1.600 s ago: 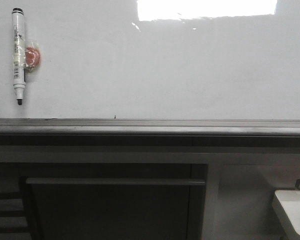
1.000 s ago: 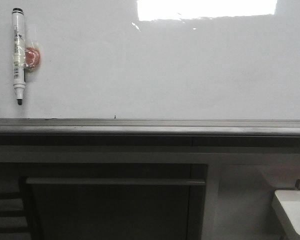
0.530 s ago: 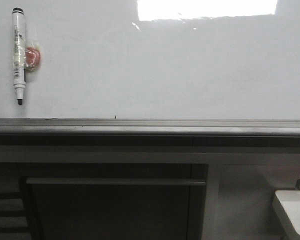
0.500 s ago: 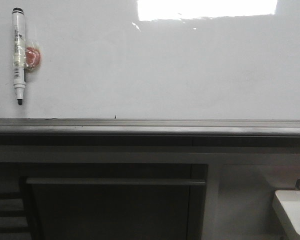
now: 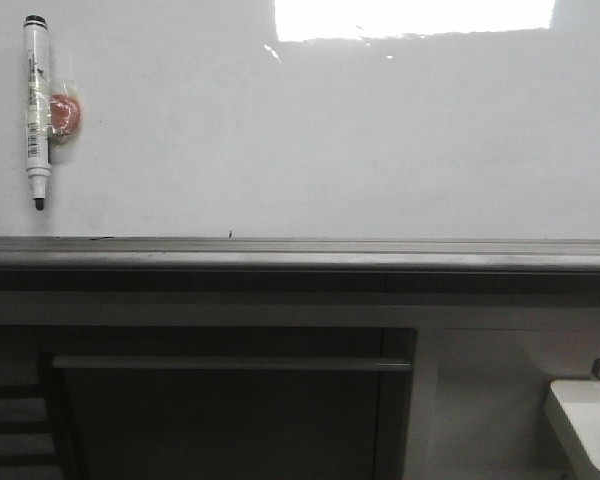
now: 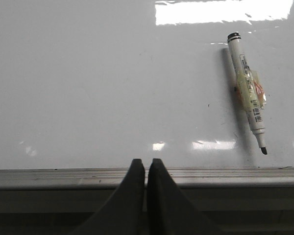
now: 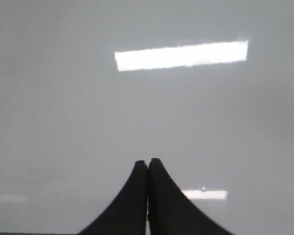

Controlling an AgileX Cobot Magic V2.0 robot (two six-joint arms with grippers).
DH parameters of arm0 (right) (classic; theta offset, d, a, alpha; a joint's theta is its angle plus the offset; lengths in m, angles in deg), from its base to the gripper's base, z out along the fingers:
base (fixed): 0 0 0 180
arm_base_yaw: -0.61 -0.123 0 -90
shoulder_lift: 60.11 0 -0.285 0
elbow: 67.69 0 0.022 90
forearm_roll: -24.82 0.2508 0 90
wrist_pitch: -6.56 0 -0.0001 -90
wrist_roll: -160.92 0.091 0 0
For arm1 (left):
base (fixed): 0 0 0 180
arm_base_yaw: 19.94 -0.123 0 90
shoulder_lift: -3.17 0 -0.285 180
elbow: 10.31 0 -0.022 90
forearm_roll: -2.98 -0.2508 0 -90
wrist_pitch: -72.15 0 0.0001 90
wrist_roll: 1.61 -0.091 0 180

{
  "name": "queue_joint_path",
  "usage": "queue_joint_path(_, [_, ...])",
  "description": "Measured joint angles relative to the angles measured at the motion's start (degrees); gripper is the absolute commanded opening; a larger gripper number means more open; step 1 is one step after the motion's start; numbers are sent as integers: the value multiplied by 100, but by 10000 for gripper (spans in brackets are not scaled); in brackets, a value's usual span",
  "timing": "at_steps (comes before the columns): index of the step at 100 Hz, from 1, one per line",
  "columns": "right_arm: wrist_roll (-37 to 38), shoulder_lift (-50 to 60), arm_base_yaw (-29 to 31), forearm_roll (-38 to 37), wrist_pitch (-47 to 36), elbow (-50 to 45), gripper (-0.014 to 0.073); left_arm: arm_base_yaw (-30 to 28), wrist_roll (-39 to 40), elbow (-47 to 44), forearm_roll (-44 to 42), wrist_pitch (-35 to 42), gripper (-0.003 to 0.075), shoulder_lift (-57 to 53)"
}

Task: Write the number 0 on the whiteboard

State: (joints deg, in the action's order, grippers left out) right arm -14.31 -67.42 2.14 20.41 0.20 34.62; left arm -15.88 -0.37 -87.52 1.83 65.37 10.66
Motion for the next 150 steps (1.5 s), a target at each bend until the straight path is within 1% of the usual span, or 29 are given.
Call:
queue_joint_path(13, [0,0,0,441,-90,0,-56,0,0,0,74,14,-20,0])
queue_joint_path(26, [0,0,13,668,-377,0,-55,0,0,0,115,41,-21,0])
queue_joint_path(32, [31,0,13,1116,-396,0,-55,0,0,0,236,52,-21,0])
queue_joint_path(37, [68,0,13,1497,-248,10,-55,0,0,0,430,52,-21,0])
queue_joint_path(43, [86,0,13,1762,240,81,-54,0,0,9,622,52,-21,11])
queue_joint_path(49, [103,-36,13,1870,812,300,-54,0,0,20,723,36,-21,95])
queue_joint_path(59, [117,-405,13,1931,1704,840,-54,0,0,281,786,-366,-21,450])
queue_joint_path(75, [122,-1428,13,1870,3167,1908,-55,0,0,1323,701,-1021,-20,1344])
queue_joint_path(80, [122,-1777,13,1816,3503,2193,-55,0,0,1637,675,-1140,-20,1634])
queue_joint_path(92, [131,-2523,13,1783,3879,2619,-55,0,0,2190,643,-1236,-20,2196])
queue_joint_path(106, [131,-3075,13,1763,3955,2686,-55,0,0,2379,640,-1232,-14,2552])
queue_joint_path(113, [131,-3292,13,1754,3944,2686,-55,0,0,2379,640,-1205,30,2621])
queue_joint_path(118, [131,-3411,13,1742,3934,2686,-55,0,0,2379,630,-1180,88,2632])
queue_joint_path(123, [131,-3489,-9,1731,3934,2686,-55,0,0,2379,630,-1152,168,2632])
queue_joint_path(130, [131,-3571,-174,1688,3923,2686,-55,0,0,2379,630,-1118,242,2632])
queue_joint_path(134, [131,-3574,-266,1651,3923,2686,-55,0,0,2379,630,-1088,256,2632])
queue_joint_path(140, [131,-3574,-338,1630,3911,2686,-55,0,0,2379,630,-992,252,2632])
queue_joint_path(150, [131,-3574,-363,1618,3871,2686,-55,0,0,2241,630,-433,254,2684])
